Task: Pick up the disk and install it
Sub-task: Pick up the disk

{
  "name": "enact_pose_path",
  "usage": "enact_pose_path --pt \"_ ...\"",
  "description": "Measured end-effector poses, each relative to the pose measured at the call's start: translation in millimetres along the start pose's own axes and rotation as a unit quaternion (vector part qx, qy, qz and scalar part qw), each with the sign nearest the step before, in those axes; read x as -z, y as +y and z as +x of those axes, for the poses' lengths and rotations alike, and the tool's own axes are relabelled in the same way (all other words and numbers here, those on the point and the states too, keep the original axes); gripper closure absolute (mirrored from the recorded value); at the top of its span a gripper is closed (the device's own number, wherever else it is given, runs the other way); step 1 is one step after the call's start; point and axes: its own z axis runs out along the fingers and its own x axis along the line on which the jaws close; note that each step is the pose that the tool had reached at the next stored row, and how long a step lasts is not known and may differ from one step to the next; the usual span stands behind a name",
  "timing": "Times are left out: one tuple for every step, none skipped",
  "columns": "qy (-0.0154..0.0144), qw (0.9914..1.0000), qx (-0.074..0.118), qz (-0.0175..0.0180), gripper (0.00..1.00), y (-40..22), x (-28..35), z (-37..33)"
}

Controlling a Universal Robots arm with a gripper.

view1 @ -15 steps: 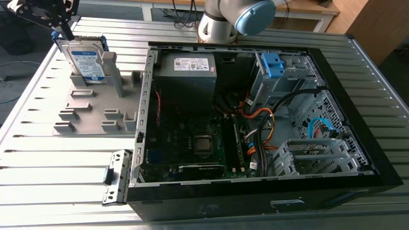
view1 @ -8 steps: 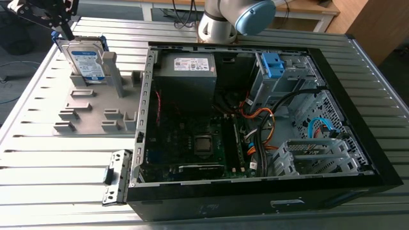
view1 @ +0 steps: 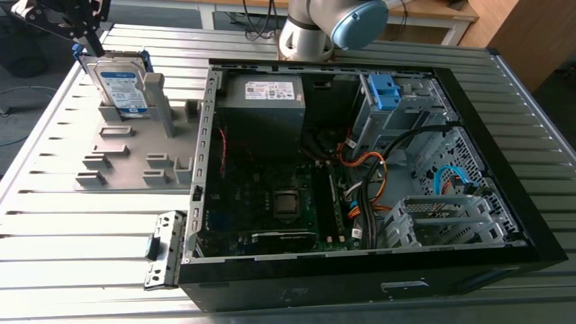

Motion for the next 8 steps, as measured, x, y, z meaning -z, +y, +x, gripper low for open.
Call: enact_pose_path --pt "0.0000 1.00000 0.002 -0.0001 0.89 0.0 0.0 0.0" --pt "0.0000 0.99999 0.003 -0.0001 0.89 0.0 0.0 0.0" --pt "0.0000 0.99999 0.005 -0.0002 0.89 0.0 0.0 0.0" --pt "-0.0001 0.99998 0.007 -0.0002 0.89 0.0 0.0 0.0" --pt "-0.0001 0.99996 0.009 -0.0002 0.89 0.0 0.0 0.0" --pt "-0.0001 0.99995 0.010 -0.0003 0.89 0.0 0.0 0.0" --pt "-0.0001 0.99993 0.012 -0.0003 0.89 0.0 0.0 0.0" --pt "-0.0002 0.99991 0.014 -0.0004 0.89 0.0 0.0 0.0"
